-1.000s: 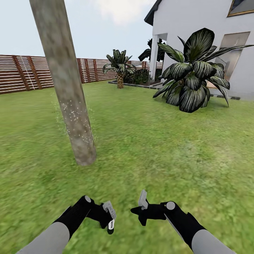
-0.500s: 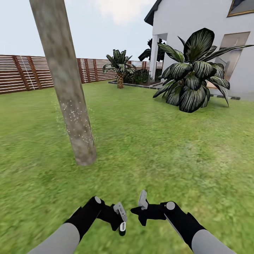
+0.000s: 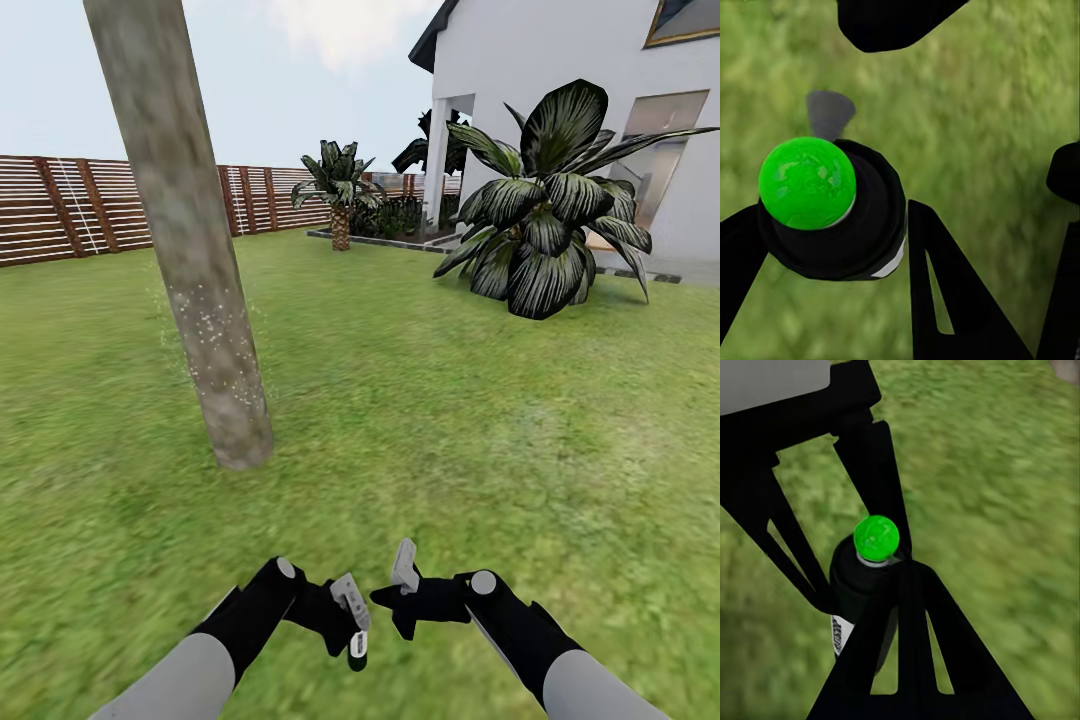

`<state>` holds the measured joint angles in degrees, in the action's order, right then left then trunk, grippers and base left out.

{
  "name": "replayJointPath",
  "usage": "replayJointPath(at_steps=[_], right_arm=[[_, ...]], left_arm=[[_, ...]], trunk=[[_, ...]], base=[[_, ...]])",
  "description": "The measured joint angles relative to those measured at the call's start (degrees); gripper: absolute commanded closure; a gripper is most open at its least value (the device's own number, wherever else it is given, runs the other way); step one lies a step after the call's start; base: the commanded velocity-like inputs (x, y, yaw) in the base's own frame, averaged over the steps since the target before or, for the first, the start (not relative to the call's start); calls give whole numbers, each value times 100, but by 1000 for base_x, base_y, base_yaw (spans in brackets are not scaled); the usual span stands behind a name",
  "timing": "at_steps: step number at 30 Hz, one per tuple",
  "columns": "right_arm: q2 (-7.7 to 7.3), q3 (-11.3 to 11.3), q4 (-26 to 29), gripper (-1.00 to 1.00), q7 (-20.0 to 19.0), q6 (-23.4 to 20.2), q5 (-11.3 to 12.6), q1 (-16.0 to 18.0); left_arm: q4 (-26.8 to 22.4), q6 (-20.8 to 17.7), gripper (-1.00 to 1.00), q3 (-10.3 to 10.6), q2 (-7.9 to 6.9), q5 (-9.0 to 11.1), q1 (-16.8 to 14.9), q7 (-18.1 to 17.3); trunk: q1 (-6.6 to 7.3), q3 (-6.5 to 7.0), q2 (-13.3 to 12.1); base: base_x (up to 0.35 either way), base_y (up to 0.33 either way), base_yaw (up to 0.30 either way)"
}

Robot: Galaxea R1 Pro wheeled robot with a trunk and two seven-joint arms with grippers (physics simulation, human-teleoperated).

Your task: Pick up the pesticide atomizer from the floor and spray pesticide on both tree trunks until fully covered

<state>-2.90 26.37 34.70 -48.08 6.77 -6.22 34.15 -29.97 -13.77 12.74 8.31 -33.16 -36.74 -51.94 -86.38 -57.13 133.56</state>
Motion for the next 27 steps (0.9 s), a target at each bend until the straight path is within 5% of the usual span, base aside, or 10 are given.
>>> replayJointPath(at_steps=[27], right_arm=[[-2, 0, 128, 100, 0, -8, -4, 2]], left_arm=[[-44, 104, 100, -1, 55, 72, -9, -11]], trunk=[[0, 0, 0]], base=[[0, 0, 0]])
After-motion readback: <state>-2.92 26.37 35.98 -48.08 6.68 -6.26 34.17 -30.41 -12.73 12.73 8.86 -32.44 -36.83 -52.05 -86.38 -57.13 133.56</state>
